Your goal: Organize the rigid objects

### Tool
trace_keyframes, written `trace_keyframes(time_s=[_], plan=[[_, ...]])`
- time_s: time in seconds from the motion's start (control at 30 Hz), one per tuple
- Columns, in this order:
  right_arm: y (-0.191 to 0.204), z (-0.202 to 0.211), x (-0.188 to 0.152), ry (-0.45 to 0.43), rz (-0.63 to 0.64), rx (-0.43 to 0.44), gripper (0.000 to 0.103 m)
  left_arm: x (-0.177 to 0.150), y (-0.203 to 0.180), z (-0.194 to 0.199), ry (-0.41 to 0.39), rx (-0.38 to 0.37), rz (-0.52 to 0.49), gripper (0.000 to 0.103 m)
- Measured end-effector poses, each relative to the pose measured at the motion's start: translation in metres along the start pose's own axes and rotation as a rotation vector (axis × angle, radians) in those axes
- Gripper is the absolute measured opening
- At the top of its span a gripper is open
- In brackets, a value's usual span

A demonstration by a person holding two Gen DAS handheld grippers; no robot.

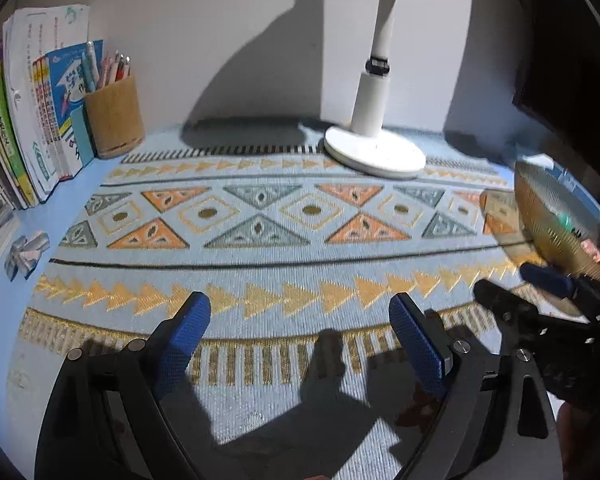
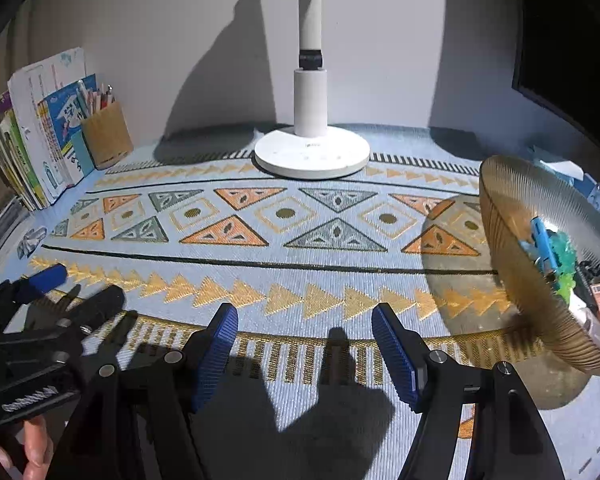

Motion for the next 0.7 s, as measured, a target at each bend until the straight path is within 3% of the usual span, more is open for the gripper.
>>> trace_keyframes(time_s=[0.3, 0.43, 0.7], plan=[[0.0029, -0.0022, -0.0013, -0.003, 0.012, -0.014, 0.069, -0.0003, 0.0040, -0.0007, 0.001, -0.012, 0.022, 0.092], [0.0035, 0.0020, -0.0006, -0.025, 0.017, -0.025, 0.079, -0.0009, 0.0023, 0.0009, -0.003, -0.005, 0.015, 0.092], [0.0019, 0.0009, -0.0013, -0.017, 0.000, -0.016, 0.080, -0.0008, 0.0042, -0.0006, 0.003, -0.006, 0.019, 0.092]])
Point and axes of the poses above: each gripper's, at about its wrist camera, not at the fingertips, and z roughly against the way its jaws point, y to its left, x to its top, the point moved 10 cm from there along -z, roughly the way its jaws point, and after that the axes turned 11 degrees about y, right-handed, at the moved point
